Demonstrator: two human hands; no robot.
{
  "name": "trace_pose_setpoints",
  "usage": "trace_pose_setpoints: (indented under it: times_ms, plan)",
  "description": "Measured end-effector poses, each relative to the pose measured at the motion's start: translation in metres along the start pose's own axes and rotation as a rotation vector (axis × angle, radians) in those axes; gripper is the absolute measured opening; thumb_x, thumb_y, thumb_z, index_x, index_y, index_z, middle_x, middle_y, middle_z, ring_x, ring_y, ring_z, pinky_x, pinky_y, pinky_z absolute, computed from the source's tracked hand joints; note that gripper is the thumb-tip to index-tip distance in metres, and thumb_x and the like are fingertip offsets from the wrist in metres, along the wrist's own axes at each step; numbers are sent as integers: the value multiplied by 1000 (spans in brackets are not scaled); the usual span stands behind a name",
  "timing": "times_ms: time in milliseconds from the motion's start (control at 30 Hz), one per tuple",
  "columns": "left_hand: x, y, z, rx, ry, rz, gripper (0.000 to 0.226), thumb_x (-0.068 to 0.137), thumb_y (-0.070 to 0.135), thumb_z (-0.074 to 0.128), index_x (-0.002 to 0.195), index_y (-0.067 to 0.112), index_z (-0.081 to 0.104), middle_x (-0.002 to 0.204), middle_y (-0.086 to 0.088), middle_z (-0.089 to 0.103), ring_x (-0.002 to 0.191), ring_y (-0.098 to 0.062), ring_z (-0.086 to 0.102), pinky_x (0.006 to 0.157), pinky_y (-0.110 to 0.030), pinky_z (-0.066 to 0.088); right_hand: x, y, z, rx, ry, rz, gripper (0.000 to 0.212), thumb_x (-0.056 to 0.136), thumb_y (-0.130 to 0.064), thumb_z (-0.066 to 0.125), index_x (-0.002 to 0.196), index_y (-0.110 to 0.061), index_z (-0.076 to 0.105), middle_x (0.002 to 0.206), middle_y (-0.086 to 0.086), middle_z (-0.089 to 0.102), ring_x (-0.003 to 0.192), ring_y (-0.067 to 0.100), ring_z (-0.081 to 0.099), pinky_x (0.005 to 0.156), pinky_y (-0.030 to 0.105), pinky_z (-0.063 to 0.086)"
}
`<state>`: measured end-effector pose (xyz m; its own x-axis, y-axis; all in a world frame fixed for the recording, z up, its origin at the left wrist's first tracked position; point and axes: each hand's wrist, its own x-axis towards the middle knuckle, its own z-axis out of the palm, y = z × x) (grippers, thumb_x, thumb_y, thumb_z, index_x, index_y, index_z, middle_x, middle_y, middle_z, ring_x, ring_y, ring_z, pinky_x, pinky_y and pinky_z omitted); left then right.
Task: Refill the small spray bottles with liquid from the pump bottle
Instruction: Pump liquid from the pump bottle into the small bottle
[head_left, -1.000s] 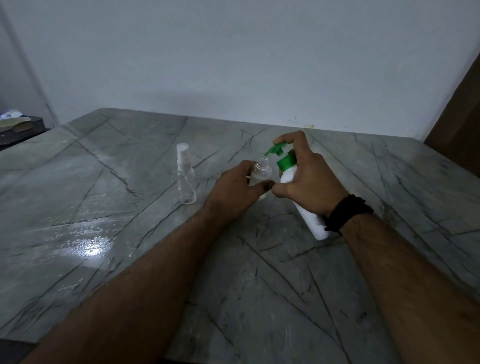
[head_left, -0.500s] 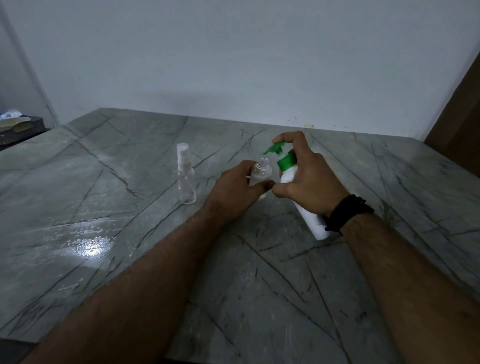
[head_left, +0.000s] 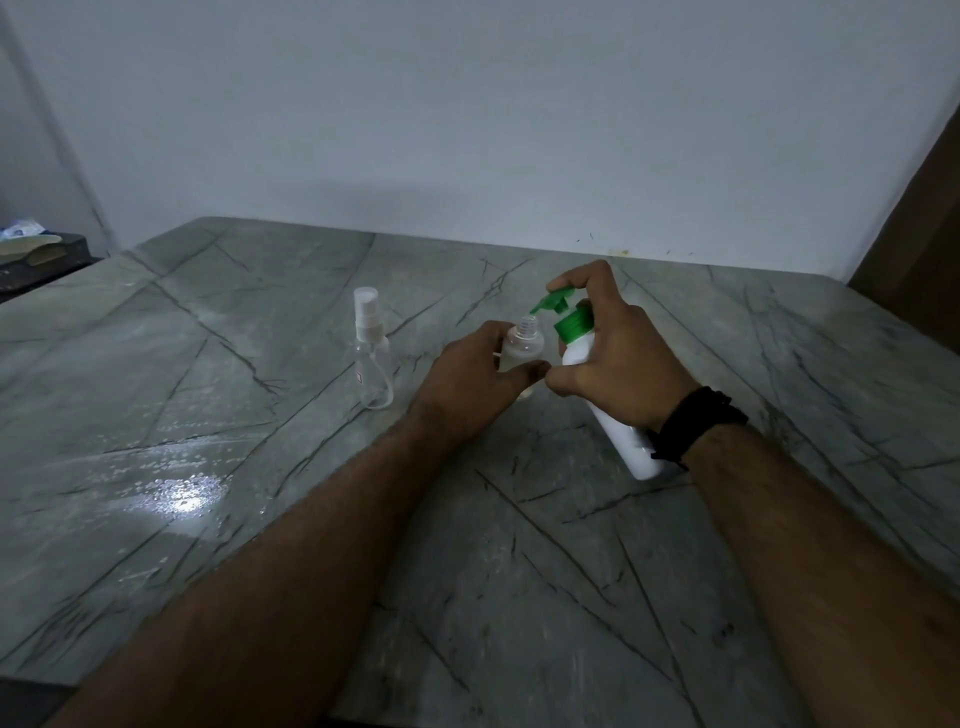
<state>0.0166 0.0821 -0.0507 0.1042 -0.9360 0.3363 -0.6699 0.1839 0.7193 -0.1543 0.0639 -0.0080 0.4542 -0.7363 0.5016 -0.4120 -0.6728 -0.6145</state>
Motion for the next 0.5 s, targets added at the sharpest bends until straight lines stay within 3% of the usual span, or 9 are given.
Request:
trace_pose_setpoints:
  times_ms: [300, 500]
  plan:
    - [-2, 2, -1, -5, 6, 8, 57, 82, 49, 69, 130, 23, 52, 124, 3, 63, 104, -10, 60, 84, -23, 45, -2, -2, -1, -17, 16, -2, 79, 62, -10, 81, 127, -32, 42, 93, -3, 66, 71, 16, 63, 64, 34, 55]
    - [0, 1, 0, 8, 1, 4, 58, 83, 49, 68, 131, 22, 51, 126, 1, 62, 106, -12, 60, 86, -24, 46, 0, -2, -1, -5, 4, 12, 72, 63, -8, 82, 121, -26, 43, 96, -9, 62, 72, 11, 62, 63, 27, 54]
